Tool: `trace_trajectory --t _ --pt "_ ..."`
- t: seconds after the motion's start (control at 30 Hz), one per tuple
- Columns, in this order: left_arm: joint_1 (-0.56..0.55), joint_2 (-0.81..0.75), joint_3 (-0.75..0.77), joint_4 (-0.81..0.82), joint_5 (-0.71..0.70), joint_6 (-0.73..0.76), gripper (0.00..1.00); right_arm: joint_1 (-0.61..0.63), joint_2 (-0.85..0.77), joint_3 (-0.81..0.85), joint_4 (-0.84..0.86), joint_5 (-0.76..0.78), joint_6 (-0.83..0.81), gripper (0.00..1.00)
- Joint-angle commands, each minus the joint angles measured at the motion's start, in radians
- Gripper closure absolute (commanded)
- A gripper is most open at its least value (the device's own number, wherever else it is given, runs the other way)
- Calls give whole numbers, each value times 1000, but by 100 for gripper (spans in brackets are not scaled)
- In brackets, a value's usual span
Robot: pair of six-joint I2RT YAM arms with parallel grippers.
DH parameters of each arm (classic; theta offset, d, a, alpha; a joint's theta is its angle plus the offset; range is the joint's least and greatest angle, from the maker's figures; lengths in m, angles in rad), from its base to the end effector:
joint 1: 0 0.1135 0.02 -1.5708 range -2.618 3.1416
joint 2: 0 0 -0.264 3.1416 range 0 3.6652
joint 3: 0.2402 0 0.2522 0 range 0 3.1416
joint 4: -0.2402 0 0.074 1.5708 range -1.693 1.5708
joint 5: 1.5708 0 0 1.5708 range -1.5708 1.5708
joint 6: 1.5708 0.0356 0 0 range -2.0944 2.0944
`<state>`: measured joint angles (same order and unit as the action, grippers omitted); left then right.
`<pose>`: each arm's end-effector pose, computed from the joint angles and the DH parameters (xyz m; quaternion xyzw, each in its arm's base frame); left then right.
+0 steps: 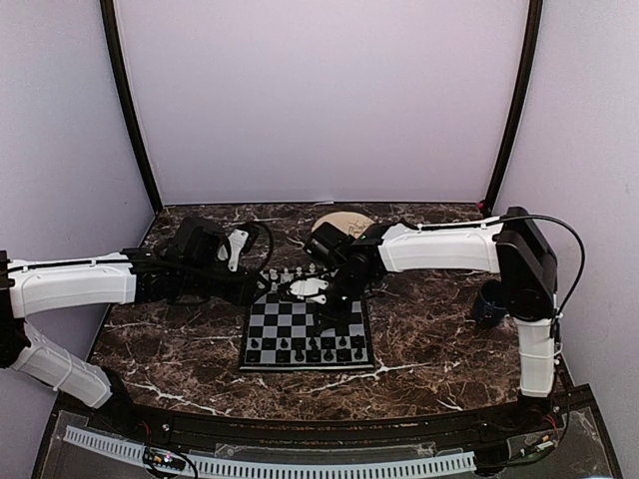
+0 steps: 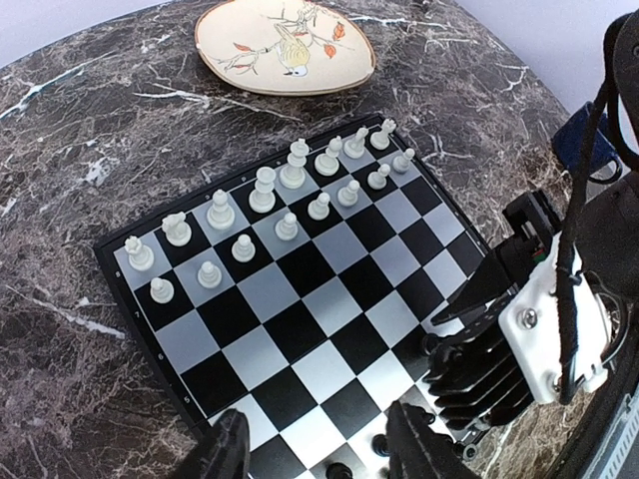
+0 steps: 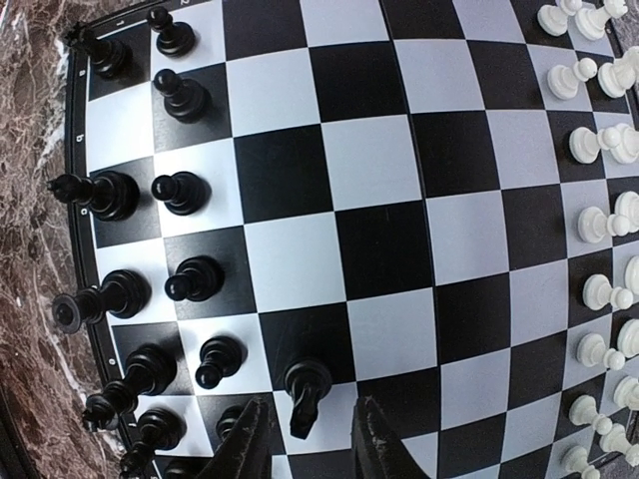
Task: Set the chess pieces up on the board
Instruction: Place the knight on the chessboard.
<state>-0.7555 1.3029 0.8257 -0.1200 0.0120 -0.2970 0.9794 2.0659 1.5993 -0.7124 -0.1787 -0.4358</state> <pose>0.2078 -0.1963 0.2472 0.2036 0.8601 -0.2396 0.4018 0.2361 0.3628 0.1884 -0.6482 0.7311 0.1364 0.1633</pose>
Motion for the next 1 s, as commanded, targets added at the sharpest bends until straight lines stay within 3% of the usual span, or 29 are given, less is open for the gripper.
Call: trace_trajectory --t 0.0,0.23,0.5,0.73,0.83,0.87,0.9,0.93,0.97 --pt "4 18 63 -60 56 72 51 -24 -81 27 -26 -32 2 70" --pt "-25 130 182 -181 291 201 54 -121 -226 -63 -37 -87 -10 69" --pt "-118 314 371 -339 223 300 58 -306 -450 -293 95 -171 15 64" --pt "-128 432 479 -438 163 326 57 -445 -645 -415 207 -167 43 58" --pt "-130 461 504 -464 152 337 57 -529 -733 -506 297 -190 90 42" --pt "-130 468 512 -474 149 339 57 -560 -757 -539 335 -209 114 29" --pt "-130 473 516 -478 144 342 57 -602 -779 -575 378 -241 147 9" --pt "-130 478 520 -479 139 344 57 -646 -797 -606 422 -283 177 1" --pt "-130 484 522 -481 138 347 57 -685 -809 -638 455 -330 209 0"
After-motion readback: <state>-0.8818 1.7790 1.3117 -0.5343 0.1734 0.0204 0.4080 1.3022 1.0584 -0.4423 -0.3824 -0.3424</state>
